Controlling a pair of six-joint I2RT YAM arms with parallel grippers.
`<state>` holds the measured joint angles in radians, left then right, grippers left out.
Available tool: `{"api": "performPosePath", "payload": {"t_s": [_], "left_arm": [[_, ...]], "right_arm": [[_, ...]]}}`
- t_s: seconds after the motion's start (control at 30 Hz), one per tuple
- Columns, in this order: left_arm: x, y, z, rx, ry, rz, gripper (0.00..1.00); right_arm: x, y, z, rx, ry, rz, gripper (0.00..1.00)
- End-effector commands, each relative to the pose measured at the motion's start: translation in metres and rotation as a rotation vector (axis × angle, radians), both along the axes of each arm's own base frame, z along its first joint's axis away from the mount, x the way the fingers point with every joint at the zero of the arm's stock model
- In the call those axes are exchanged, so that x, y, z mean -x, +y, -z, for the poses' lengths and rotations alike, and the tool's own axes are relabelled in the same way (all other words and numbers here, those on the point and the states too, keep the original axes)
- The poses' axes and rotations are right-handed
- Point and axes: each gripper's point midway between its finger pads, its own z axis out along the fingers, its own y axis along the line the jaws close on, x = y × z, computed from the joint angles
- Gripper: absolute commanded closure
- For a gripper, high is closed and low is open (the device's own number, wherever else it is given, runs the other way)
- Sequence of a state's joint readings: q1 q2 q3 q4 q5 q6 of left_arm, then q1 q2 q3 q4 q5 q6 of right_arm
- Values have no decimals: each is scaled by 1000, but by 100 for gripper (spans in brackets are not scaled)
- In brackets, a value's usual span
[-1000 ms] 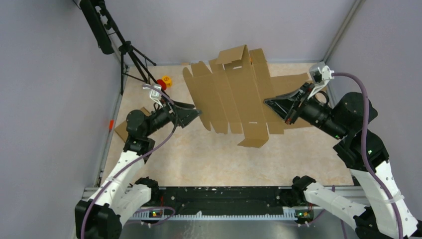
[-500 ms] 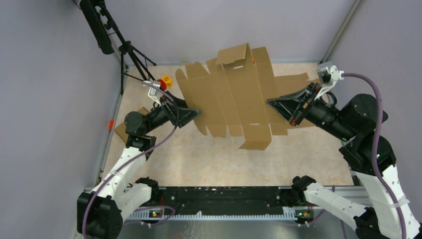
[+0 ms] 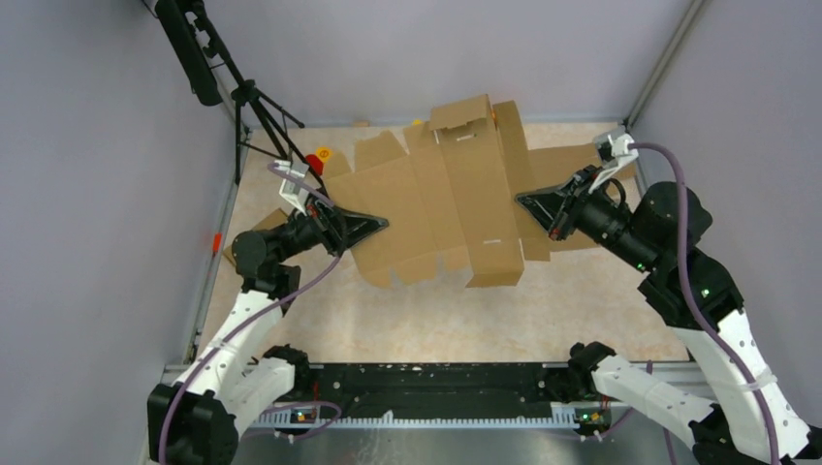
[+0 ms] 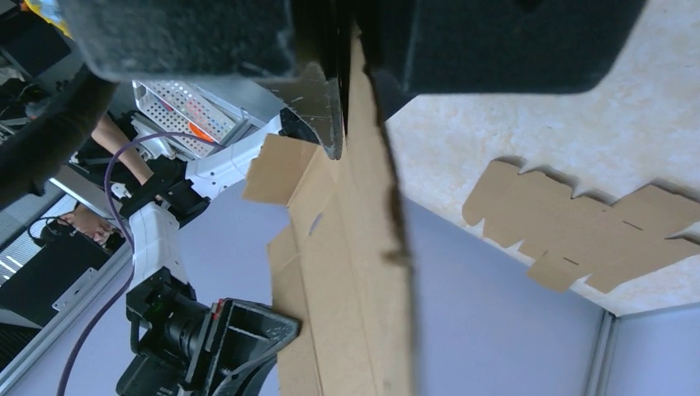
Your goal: Fold the paper box
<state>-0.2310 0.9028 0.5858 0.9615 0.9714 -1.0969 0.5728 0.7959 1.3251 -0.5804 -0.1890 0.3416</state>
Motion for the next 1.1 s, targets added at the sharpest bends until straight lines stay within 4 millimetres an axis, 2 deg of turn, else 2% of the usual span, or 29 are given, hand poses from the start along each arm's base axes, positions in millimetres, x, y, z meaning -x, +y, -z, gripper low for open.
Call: {"api": "performPosePath", "payload": {"t_s": [0.0,0.13,0.3,0.47,0.57,0.7,0.83,0.93,1.03,1.07], "left_arm": [[8,-2,-8,-27,-57,38,96],[1,-2,0,-50,-40,-8,99],[-11,-6,27,-140,-5,-67,100],[-27,-10,65,-241,31,-148,100],[-30,-17,94,-319,23,-181,100],[-29,-28,130,-411,14,-232,100],[-34,-26,153,-465,34,-307,100],[-32,-25,162,-475,22,-319,100],[-25,-28,166,-485,-14,-281,100],[-24,-28,166,-495,-21,-276,100]], "right_arm": [[-17,-4,5,4,-40,65,100],[-41,-5,49,43,-5,138,100],[-61,10,105,29,15,139,100],[-78,14,162,45,78,179,90],[-86,11,195,40,132,232,88],[-90,12,231,16,182,262,87],[-89,14,261,71,243,260,72],[-85,11,282,98,308,274,67],[-73,11,304,122,386,257,53],[-70,11,308,118,402,251,51]]}}
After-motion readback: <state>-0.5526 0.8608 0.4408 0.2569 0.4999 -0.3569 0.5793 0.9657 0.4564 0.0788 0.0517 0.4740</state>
